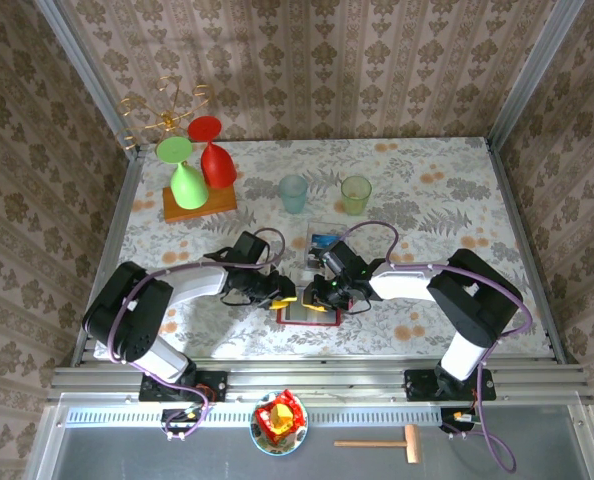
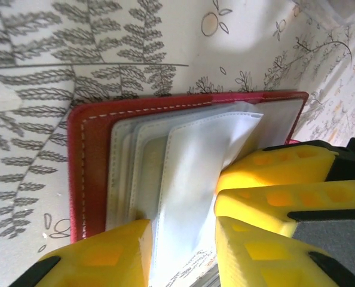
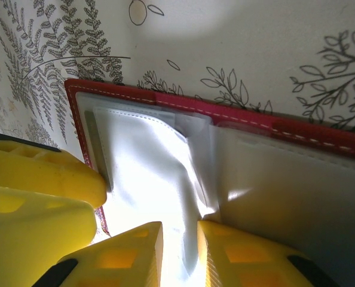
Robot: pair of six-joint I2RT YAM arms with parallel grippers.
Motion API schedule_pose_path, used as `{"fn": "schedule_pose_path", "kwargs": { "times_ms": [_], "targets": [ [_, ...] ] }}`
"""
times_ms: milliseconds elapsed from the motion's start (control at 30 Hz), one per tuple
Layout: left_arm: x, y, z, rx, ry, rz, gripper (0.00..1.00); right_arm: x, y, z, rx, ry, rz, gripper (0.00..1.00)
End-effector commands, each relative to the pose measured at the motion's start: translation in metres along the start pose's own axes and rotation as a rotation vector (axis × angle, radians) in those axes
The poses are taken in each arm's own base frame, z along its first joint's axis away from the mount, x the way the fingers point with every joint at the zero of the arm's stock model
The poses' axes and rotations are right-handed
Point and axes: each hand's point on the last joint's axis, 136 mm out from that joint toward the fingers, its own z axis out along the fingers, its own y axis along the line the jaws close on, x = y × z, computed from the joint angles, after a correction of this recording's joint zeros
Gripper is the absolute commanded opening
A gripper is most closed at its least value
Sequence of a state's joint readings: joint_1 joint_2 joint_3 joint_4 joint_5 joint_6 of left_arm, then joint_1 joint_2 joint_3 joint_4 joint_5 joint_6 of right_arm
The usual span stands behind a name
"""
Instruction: Take the credit cards out of the card holder
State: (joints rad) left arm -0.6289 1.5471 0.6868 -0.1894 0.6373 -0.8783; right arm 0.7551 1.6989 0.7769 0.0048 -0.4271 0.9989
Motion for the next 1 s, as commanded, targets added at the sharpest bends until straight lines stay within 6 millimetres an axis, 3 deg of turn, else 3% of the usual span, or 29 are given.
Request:
{"fn": "schedule_pose_path", "kwargs": {
  "times_ms": [0, 333, 733, 967],
  "targets": [
    [0.002, 0.005, -0.004, -0.056, -0.002, 0.024, 0.35, 0.006, -0.019, 0.001, 0.057, 0.008, 0.032, 0.24],
    [0.002, -0.002, 0.009, 0.009, 0.021, 0.011, 0.30, 0.007, -0.020, -0.001, 0.056, 0.004, 0.032, 0.23],
    [0.002, -0.017, 0.008, 0.088, 0.022, 0.011, 0.26, 0.006, -0.017, -0.002, 0.044, -0.005, 0.026, 0.24],
    [0.003, 0.002, 0.000, -0.032, -0.014, 0.020, 0.30, 0.007, -0.020, -0.004, 0.046, -0.013, 0.029, 0.24]
  ]
}}
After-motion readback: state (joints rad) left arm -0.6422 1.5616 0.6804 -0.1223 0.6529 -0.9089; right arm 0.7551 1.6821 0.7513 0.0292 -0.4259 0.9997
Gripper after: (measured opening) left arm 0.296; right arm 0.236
